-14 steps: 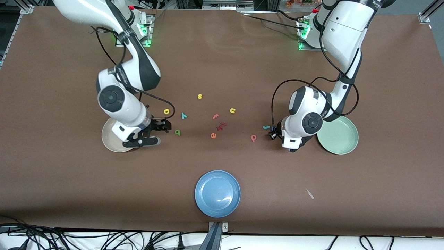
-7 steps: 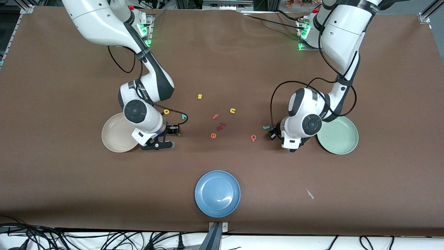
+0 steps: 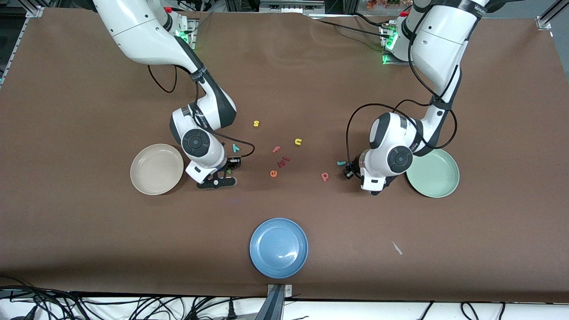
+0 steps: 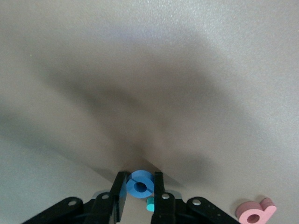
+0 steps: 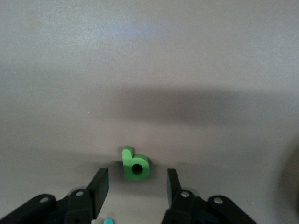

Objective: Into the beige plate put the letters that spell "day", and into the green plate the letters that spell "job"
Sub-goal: 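Drop the b on the cream plate while the left gripper drops o on green plate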

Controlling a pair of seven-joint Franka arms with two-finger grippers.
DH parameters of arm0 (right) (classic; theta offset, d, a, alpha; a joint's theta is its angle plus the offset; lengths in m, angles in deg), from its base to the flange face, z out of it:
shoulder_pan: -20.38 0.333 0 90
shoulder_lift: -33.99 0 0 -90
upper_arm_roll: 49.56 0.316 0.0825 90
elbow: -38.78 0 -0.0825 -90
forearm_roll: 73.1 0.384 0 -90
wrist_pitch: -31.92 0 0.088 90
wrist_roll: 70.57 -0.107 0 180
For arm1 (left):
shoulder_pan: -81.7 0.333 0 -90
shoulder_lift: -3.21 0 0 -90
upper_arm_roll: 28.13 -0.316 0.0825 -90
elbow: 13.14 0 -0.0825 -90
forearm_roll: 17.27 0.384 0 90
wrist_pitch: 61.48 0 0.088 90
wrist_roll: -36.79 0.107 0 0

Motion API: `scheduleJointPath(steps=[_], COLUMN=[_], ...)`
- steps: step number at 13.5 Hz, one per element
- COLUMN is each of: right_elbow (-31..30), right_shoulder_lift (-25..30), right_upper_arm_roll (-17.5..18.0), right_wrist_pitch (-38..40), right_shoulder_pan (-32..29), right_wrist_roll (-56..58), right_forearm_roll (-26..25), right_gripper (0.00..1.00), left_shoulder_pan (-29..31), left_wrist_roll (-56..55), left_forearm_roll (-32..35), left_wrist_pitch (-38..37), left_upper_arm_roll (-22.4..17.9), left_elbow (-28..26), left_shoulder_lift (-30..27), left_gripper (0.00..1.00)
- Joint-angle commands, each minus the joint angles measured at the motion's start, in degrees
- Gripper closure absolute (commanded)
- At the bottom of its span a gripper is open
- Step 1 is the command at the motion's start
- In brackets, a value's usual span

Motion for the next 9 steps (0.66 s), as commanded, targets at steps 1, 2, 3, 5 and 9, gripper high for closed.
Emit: scheduleJointPath(steps=[1, 2, 3, 5, 9], right_elbow=[0.88, 0.88, 0.88, 0.88, 0.88], right_shoulder_lift=[-1.50, -1.59, -1.59, -1.67, -2.03], right_upper_arm_roll=[-0.17, -0.17, -0.17, -0.17, -0.17], right_wrist_pitch=[-1.60, -1.60, -1.60, -1.60, -1.60], right_shoulder_pan=[0.31, 0.40, 0.40, 0.49, 0.75], right_wrist_roll=[-0.81, -0.81, -0.81, -0.81, -0.72], right_forearm_roll=[-1.20, -1.20, -1.20, -1.20, -1.20], right_gripper=[0.42, 0.42, 0.46, 0.53, 0.75], left_shoulder_pan=[0.74, 2.14, 4.94, 9.69, 19.71], left_wrist_roll=[4.57, 7.37, 11.31, 19.57, 32.77], left_forearm_roll=[-1.25, -0.99, -0.99, -0.47, 8.47], left_wrist_pitch=[-2.97, -7.25, -11.73, -21.05, -26.10], left_upper_arm_roll=[-0.59, -0.86, -0.77, -0.94, -1.03], left_elbow=[0.20, 0.64, 0.64, 0.64, 0.64], left_shoulder_lift=[-1.10, -3.81, -7.67, -13.39, -15.88], left_gripper=[1.00, 1.00, 1.00, 1.00, 1.00])
